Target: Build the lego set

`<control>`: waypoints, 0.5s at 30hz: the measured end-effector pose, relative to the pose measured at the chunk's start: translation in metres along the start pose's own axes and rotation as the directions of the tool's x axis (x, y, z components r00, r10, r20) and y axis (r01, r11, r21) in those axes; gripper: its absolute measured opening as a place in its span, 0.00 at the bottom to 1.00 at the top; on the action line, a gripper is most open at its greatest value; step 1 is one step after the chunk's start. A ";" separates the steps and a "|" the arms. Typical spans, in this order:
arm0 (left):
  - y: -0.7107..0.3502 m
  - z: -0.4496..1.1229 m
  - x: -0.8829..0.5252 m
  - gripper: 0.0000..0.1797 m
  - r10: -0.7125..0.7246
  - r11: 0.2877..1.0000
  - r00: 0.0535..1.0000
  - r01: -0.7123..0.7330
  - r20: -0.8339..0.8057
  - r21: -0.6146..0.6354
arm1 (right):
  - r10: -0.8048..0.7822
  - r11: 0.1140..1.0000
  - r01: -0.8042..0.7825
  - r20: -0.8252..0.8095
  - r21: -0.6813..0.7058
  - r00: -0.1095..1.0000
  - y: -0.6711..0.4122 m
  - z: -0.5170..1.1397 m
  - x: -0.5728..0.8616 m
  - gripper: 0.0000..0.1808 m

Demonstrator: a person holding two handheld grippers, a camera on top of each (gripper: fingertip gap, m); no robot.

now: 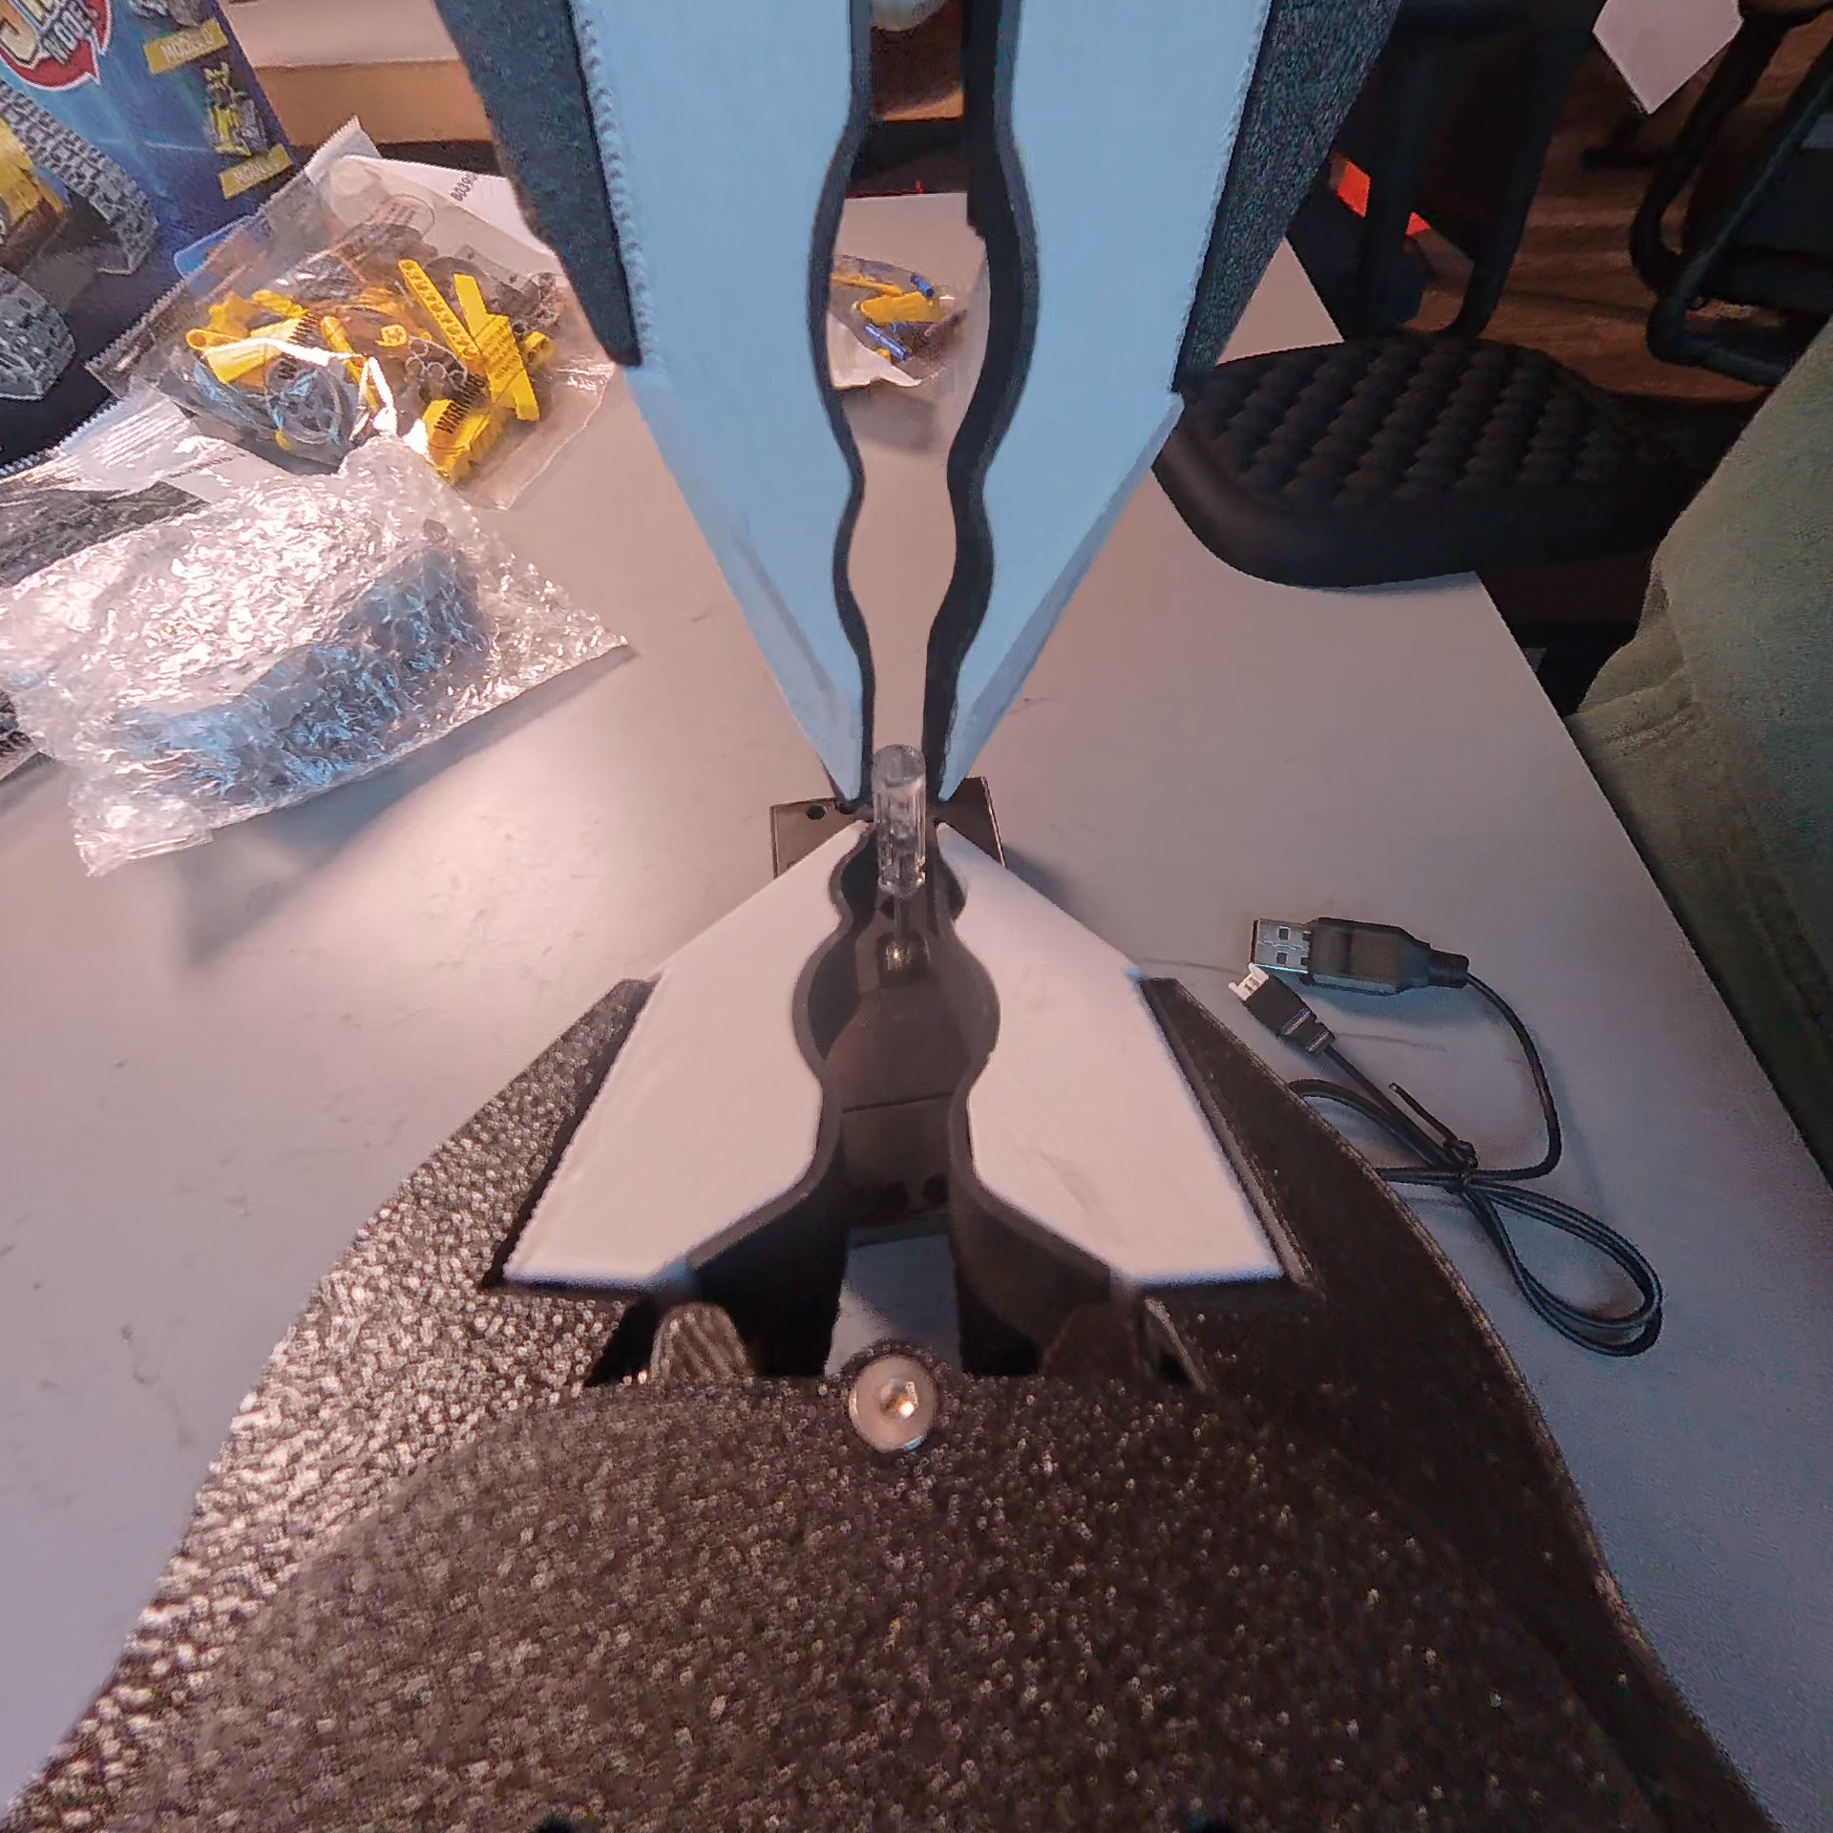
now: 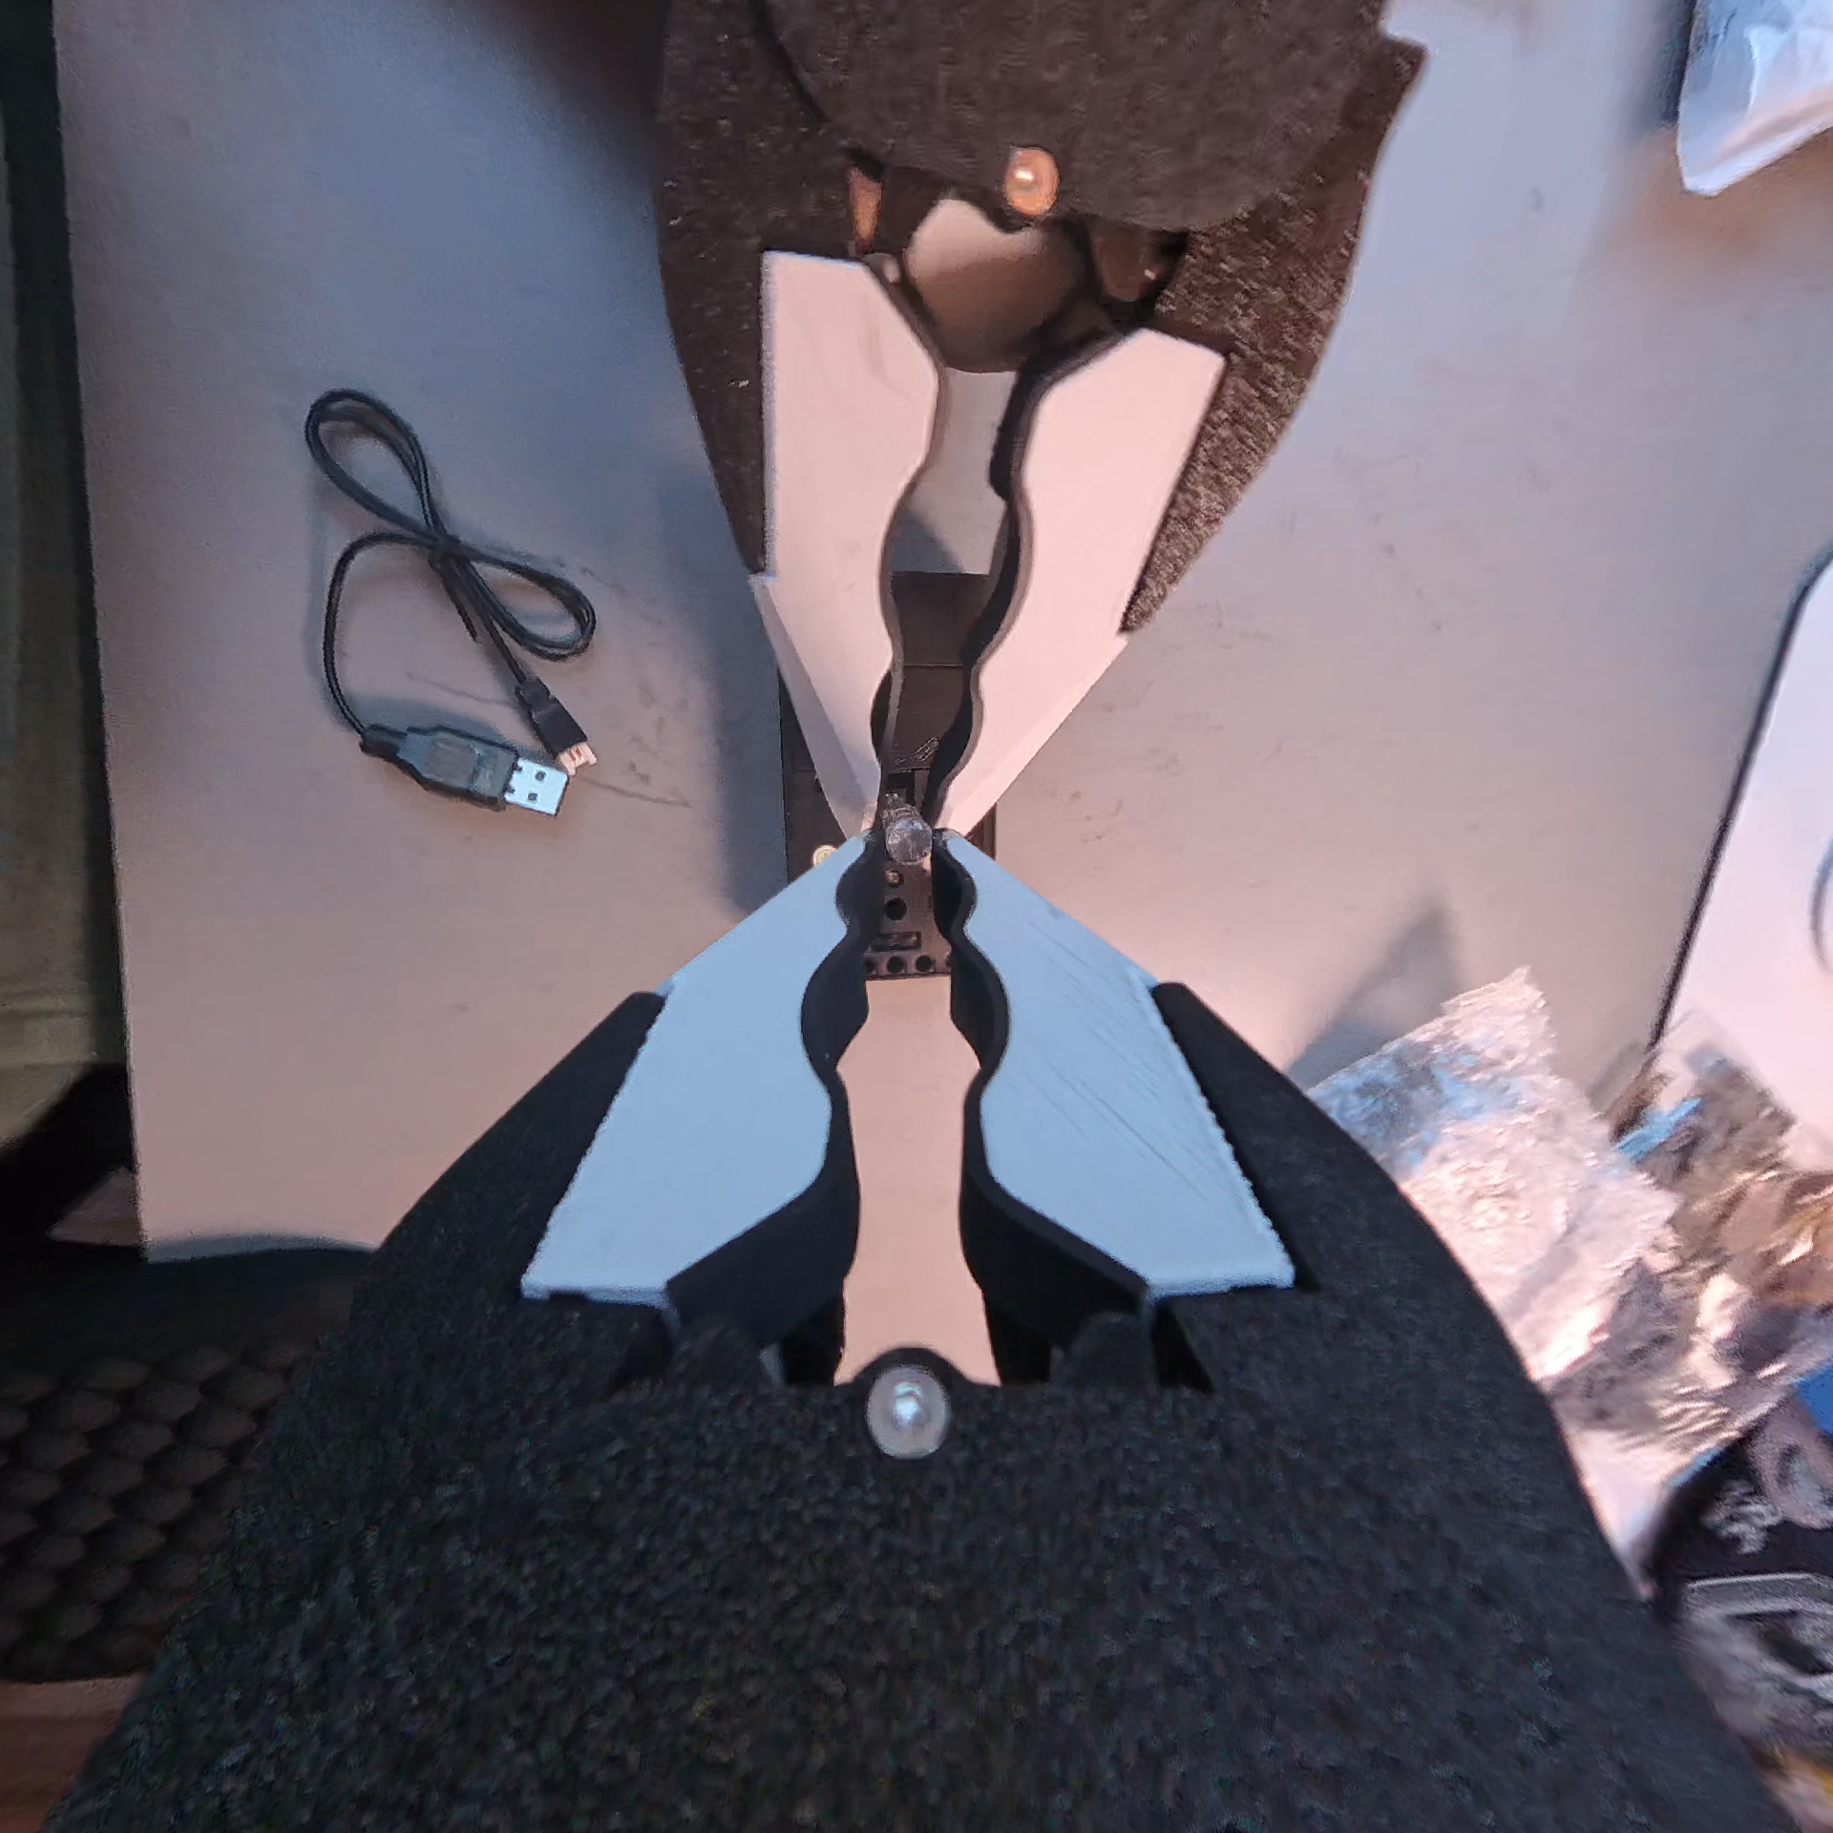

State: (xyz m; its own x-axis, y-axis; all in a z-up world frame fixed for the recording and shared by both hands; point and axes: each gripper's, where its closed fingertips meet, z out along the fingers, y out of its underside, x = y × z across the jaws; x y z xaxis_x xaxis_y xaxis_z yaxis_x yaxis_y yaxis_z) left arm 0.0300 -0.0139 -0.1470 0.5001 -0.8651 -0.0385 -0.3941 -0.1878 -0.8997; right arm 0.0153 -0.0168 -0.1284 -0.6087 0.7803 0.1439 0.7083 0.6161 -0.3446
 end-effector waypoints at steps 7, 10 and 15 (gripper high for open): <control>0.006 -0.001 -0.002 0.05 0.009 0.999 1.000 -0.008 0.028 -0.033 | 0.499 0.866 -0.499 -0.012 0.037 0.866 -0.002 0.001 0.002 0.04; 0.006 -0.001 -0.001 0.05 -0.004 1.000 1.000 0.004 0.002 -0.026 | 0.486 0.873 -0.485 0.002 0.058 0.874 -0.005 0.002 0.001 0.04; 0.005 0.000 0.000 0.04 0.022 0.999 0.999 -0.023 -0.031 -0.034 | -0.078 0.994 0.080 -0.030 0.068 0.996 -0.011 -0.008 0.003 0.10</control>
State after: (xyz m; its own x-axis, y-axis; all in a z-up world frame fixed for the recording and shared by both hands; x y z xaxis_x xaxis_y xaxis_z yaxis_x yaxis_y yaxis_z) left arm 0.0281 -0.0150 -0.1519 0.4669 -0.8832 -0.0449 -0.4316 -0.1833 -0.8833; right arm 0.0081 -0.0202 -0.1168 -0.6514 0.7324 0.1981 0.6313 0.6680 -0.3939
